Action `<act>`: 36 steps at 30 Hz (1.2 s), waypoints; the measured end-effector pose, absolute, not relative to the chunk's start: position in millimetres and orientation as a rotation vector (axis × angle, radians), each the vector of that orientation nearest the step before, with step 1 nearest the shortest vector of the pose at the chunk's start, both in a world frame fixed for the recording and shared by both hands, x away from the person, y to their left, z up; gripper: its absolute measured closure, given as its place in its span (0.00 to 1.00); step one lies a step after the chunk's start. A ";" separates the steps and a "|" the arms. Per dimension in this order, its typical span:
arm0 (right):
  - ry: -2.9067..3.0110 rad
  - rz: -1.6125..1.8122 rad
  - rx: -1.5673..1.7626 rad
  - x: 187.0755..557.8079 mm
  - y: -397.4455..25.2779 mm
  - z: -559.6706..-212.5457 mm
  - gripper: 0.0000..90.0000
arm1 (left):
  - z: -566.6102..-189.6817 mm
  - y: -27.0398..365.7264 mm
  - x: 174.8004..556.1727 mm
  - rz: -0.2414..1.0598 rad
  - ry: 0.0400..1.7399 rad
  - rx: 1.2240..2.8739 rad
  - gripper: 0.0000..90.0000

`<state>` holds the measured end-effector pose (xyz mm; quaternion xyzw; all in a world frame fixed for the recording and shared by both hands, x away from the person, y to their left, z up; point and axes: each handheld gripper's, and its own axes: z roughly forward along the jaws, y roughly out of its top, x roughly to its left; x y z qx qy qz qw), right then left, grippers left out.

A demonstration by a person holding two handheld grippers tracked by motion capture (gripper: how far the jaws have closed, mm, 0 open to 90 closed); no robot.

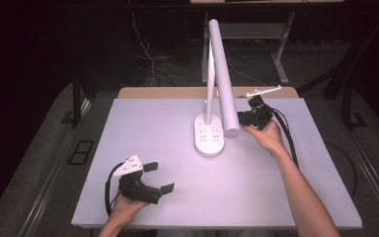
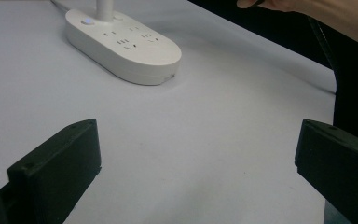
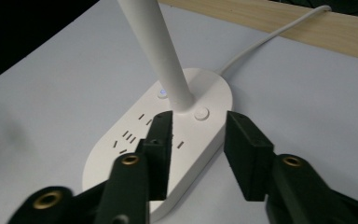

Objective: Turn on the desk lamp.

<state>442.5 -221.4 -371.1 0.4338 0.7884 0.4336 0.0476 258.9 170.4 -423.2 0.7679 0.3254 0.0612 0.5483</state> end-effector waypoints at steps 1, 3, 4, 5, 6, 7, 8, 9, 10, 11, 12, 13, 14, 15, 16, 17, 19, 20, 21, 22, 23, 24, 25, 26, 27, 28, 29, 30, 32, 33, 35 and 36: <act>2.405 1.332 1.326 440.6 -224.8 -369.8 0.57 | -423.3 170.2 258.9 0.144 0.770 1.819 0.00; 2.404 1.355 1.327 436.0 -230.9 -367.5 0.46 | -423.3 169.9 258.7 0.143 0.769 1.819 0.00; 2.396 1.352 1.332 433.0 -233.5 -366.4 0.38 | -423.2 169.8 258.6 0.143 0.769 1.820 0.00; 2.387 1.344 1.331 430.0 -235.7 -365.7 0.31 | -423.1 169.7 258.5 0.143 0.769 1.820 0.00; 2.391 1.336 1.330 427.0 -237.7 -365.1 0.25 | -423.1 169.6 258.5 0.142 0.769 1.820 0.00; 2.391 1.336 1.330 427.0 -237.7 -365.1 0.25 | -423.2 169.6 258.5 0.142 0.770 1.819 0.00; 2.395 1.335 1.325 423.8 -239.8 -364.8 0.18 | -423.3 169.5 258.6 0.142 0.769 1.820 0.00; 2.405 1.337 1.311 420.1 -242.2 -364.5 0.13 | -423.4 169.4 258.8 0.142 0.768 1.821 0.00; 2.384 1.379 1.303 412.3 -248.2 -363.5 0.09 | -423.5 169.3 258.8 0.141 0.769 1.821 0.00; 2.384 1.379 1.303 412.3 -248.2 -363.5 0.09 | -423.6 169.2 258.9 0.142 0.768 1.822 0.00; 2.355 1.410 1.317 405.3 -253.4 -362.7 0.00 | -423.6 169.1 259.0 0.142 0.768 1.822 0.00; 2.355 1.410 1.317 405.3 -253.4 -362.7 0.00 | -423.7 169.0 259.0 0.141 0.769 1.822 0.00; 2.347 1.431 1.317 401.7 -255.8 -362.6 0.00 | -423.7 168.9 259.0 0.141 0.769 1.822 0.00; 2.346 1.436 1.314 397.9 -257.6 -362.2 0.00 | -423.8 168.7 258.9 0.141 0.770 1.821 0.00; 2.344 1.433 1.312 394.0 -259.1 -361.9 0.00 | -423.8 168.6 258.9 0.141 0.770 1.821 0.00; 2.345 1.430 1.307 390.0 -260.4 -361.6 0.00 | -423.8 168.5 258.9 0.140 0.770 1.821 0.00; 2.350 1.428 1.300 381.6 -262.3 -361.4 0.00 | -423.8 168.3 258.9 0.141 0.768 1.822 0.00; 2.354 1.425 1.291 377.8 -263.3 -361.4 0.00 | -423.8 168.2 258.9 0.141 0.769 1.821 0.00; 2.354 1.422 1.288 373.5 -264.2 -361.0 0.00 | -423.8 168.1 258.9 0.141 0.769 1.823 0.00; 2.348 1.433 1.284 369.5 -265.3 -360.9 0.00 | -423.8 168.0 258.9 0.141 0.769 1.824 0.00; 2.349 1.439 1.280 365.9 -266.5 -361.0 0.00 | -423.8 167.9 258.9 0.140 0.769 1.824 0.00; 2.347 1.437 1.275 357.9 -267.7 -360.5 0.00 | -423.9 167.9 258.9 0.140 0.768 1.825 0.00; 2.347 1.437 1.275 357.9 -267.7 -360.5 0.00 | -423.8 167.9 258.9 0.141 0.769 1.825 0.00; 2.345 1.437 1.266 354.4 -268.5 -360.5 0.00 | -423.8 167.9 258.9 0.141 0.769 1.825 0.00; 2.348 1.437 1.265 350.6 -269.1 -360.4 0.00 | -423.8 167.9 258.9 0.141 0.769 1.824 0.00; 2.350 1.436 1.259 346.8 -269.7 -360.2 0.00 | -423.7 167.9 258.8 0.142 0.769 1.824 0.00; 2.347 1.428 1.251 339.2 -270.7 -359.7 0.00 | -423.7 168.0 258.8 0.142 0.770 1.823 0.00; 2.347 1.428 1.251 339.2 -270.7 -359.7 0.00 | -423.8 168.0 258.9 0.142 0.770 1.823 0.00; 2.337 1.428 1.242 331.7 -271.9 -359.5 0.00 | -423.9 167.8 259.0 0.141 0.774 1.821 0.00; 2.336 1.426 1.234 327.7 -272.5 -359.6 0.00 | -423.9 167.9 259.0 0.142 0.773 1.821 0.00; 2.339 1.417 1.223 319.8 -273.7 -360.0 0.00 | -423.8 167.8 258.9 0.143 0.771 1.822 0.00; 2.332 1.422 1.216 316.3 -275.0 -360.5 0.00 | -423.9 167.8 259.0 0.142 0.772 1.822 0.00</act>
